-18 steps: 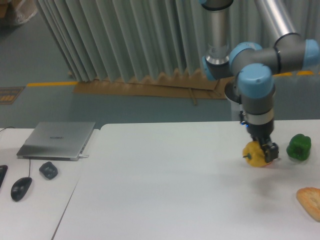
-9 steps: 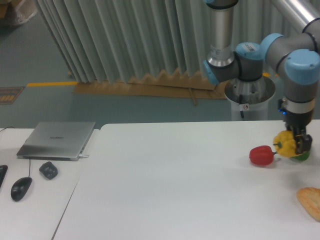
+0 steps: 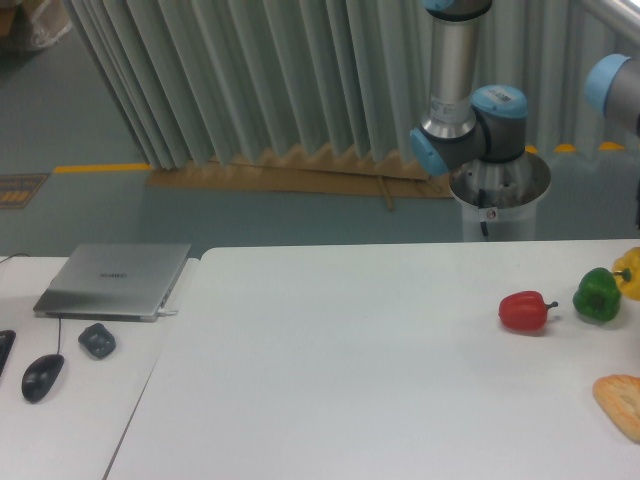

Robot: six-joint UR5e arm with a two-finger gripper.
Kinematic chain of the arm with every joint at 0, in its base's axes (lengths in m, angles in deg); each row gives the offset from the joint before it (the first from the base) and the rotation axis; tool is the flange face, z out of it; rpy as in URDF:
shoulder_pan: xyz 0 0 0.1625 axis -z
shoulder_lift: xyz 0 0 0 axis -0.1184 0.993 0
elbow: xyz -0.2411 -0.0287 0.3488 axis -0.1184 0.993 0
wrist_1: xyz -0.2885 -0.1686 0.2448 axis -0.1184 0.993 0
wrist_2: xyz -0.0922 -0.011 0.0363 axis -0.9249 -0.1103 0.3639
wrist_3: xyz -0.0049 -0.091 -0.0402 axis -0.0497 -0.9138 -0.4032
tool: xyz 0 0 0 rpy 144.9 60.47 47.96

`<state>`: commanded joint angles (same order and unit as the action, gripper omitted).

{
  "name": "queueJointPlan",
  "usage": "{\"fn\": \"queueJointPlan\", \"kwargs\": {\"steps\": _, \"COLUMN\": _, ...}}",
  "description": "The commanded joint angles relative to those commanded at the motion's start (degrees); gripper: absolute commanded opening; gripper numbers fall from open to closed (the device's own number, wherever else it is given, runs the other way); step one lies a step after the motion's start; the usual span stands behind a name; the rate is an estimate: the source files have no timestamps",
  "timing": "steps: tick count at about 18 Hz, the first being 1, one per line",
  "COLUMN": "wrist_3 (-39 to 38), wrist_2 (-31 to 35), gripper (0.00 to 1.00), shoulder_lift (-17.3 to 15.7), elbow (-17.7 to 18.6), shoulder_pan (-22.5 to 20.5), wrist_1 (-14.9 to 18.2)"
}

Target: Place the yellow pepper in a basket

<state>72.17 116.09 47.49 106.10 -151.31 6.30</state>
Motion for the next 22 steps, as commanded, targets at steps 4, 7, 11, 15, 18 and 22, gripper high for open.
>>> {"fn": "queueJointPlan", "kwargs": {"steps": 4, "wrist_3": 0.4, "wrist_2": 0.1, "gripper": 0.44, "shoulder_lift": 2.4, "elbow": -1.0, "shoulder_pan": -3.2, "wrist_1": -2.8}}
{"fn": "queueJointPlan", "kwargs": {"steps": 7, "wrist_3": 0.3, "wrist_2": 0.0, "gripper": 0.44, "shoulder_lift": 3.7, "elbow": -2.6, "shoulder_pan": -4.2, "wrist_1": -2.9}}
{"fn": "queueJointPlan", "kwargs": {"steps": 11, "wrist_3": 2.2, "wrist_2": 0.0, "gripper": 0.43, "shoulder_lift": 4.7, "elbow": -3.7, "shoulder_pan": -5.0, "wrist_1": -3.3}}
{"fn": "queueJointPlan", "kwargs": {"steps": 15, "wrist_3": 4.4, "wrist_2": 0.4, "gripper": 0.43, "shoulder_lift": 5.5, "elbow": -3.4, "shoulder_pan": -8.3, "wrist_1": -5.1}}
{"fn": "queueJointPlan", "kwargs": {"steps": 18, "wrist_3": 8.0, "wrist_2": 0.4, "gripper": 0.43, "shoulder_lift": 6.5, "elbow": -3.5, "shoulder_pan": -10.5, "wrist_1": -5.4}}
{"fn": "queueJointPlan", "kwargs": {"steps": 22, "wrist_3": 8.3, "wrist_2": 0.5, "gripper": 0.44, "shoulder_lift": 8.5, "elbow": -4.1, "shoulder_pan": -11.2, "wrist_1": -7.5}}
